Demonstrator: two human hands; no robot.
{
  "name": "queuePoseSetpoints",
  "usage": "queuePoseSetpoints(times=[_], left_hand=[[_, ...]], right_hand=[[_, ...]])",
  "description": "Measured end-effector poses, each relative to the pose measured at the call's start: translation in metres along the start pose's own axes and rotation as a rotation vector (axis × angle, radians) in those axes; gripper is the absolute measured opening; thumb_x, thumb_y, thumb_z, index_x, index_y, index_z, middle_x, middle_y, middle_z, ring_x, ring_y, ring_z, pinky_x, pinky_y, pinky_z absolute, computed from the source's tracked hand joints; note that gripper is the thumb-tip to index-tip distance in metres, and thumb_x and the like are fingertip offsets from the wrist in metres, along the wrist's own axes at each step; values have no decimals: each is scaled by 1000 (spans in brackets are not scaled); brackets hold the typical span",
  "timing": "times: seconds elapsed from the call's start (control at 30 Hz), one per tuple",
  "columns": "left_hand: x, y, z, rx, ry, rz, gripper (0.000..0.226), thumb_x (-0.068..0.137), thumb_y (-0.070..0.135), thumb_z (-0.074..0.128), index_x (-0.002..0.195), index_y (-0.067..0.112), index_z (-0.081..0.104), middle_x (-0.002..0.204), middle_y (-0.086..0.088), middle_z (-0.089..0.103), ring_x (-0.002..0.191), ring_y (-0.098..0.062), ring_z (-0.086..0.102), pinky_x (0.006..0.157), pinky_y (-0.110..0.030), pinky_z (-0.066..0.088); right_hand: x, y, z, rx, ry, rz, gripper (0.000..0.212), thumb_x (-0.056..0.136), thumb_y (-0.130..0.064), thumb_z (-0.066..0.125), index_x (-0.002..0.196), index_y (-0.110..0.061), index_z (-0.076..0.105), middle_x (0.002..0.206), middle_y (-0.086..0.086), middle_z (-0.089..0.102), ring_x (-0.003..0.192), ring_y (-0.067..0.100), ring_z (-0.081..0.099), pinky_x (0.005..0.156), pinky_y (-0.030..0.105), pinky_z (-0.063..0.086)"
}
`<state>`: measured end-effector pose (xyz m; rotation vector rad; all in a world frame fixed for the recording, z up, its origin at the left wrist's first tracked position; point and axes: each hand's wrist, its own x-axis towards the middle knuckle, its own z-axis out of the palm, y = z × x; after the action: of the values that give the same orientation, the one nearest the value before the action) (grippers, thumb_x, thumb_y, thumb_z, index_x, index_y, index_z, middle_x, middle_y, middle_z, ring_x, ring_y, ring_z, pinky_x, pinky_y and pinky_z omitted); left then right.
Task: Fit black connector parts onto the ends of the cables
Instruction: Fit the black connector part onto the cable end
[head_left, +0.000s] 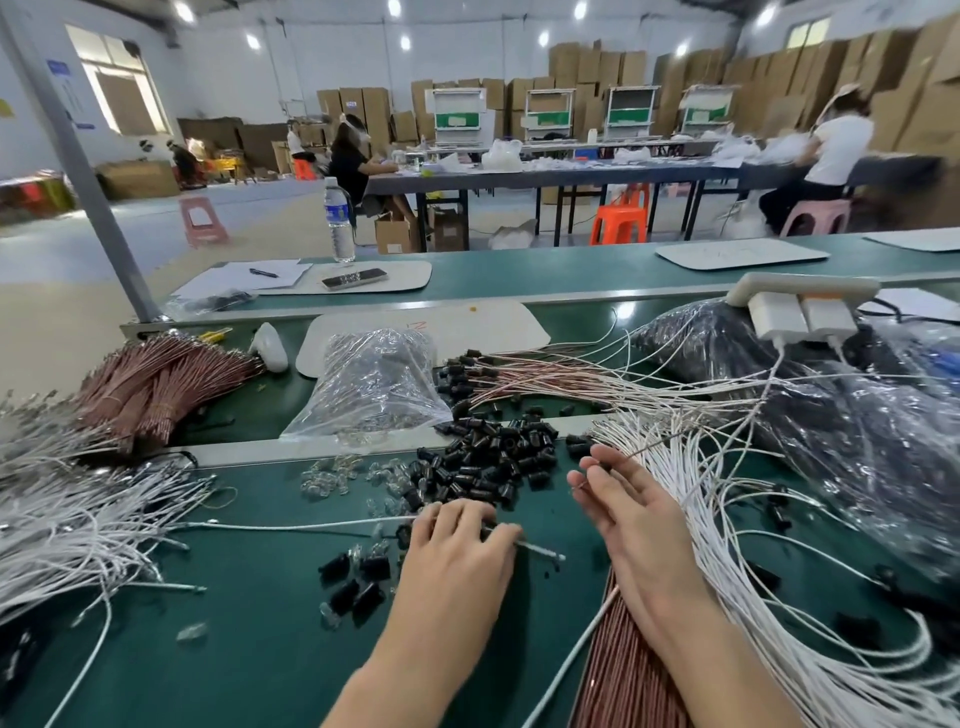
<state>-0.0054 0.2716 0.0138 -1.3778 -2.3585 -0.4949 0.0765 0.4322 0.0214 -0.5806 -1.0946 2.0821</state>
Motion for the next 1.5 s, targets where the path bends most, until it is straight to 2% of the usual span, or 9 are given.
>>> queuePoseSetpoints(times=[0.13,0.23,0.37,0.43,0.67,0.97,1.17,1.33,1.5], left_hand=[[-3,-5,9,-53,134,-6,6,88,26,77,92,27,73,92,10,66,92,-16,64,96,-33,38],[-3,-6,0,-234,232,-100,12,98,31,56,103,28,67,94,18,64,86,-2,56,87,-24,40],[-6,-8,-5,-494,248,-214,17,100,37,51,108,30,63,95,18,58,72,-7,62,66,-29,52],[-7,-8,-4,-534,247,-211,17,100,39,50,108,31,62,97,18,57,73,-8,63,64,-28,51],[-7,-7,-3,-535,233,-183,8,100,37,54,104,33,60,97,21,53,74,-4,58,65,-16,44],[-8,-7,-3,-546,249,-171,14,100,40,51,104,31,62,96,18,55,71,-10,58,62,-25,47],[-8,-5,-4,-545,235,-167,18,100,41,49,104,30,63,96,19,54,70,-11,59,63,-25,46],[-8,-5,-5,-539,211,-176,21,99,43,48,104,31,64,96,20,54,73,-8,60,65,-22,46],[-8,-5,-6,-521,210,-176,17,99,39,51,102,29,65,93,18,54,72,-9,59,64,-26,47]], right_hand=[[0,-3,-1,137,-55,57,30,81,-5,65,110,-2,73,94,10,75,94,23,74,77,23,59],[0,-2,0,174,-91,76,31,82,-4,64,110,-4,75,99,12,74,98,25,74,78,24,59],[-2,1,4,169,-136,123,30,83,-3,63,108,-11,78,106,13,75,100,24,74,77,26,60],[-4,2,7,152,-160,139,30,83,-4,63,108,-11,78,111,14,75,100,24,74,78,27,60],[-12,1,14,118,-210,162,29,82,-5,67,109,-7,76,110,17,73,92,24,73,78,28,61],[-12,3,13,107,-208,174,21,79,-13,73,99,-12,80,97,15,75,87,22,75,73,26,61],[-11,4,12,117,-204,164,17,82,-12,70,97,-11,80,106,18,75,91,24,75,74,26,61],[-12,4,13,111,-201,167,24,81,-11,70,104,-6,74,111,22,73,90,24,75,73,26,61],[-12,4,14,91,-200,152,16,79,-13,72,92,-14,81,105,18,75,86,21,74,71,24,60]])
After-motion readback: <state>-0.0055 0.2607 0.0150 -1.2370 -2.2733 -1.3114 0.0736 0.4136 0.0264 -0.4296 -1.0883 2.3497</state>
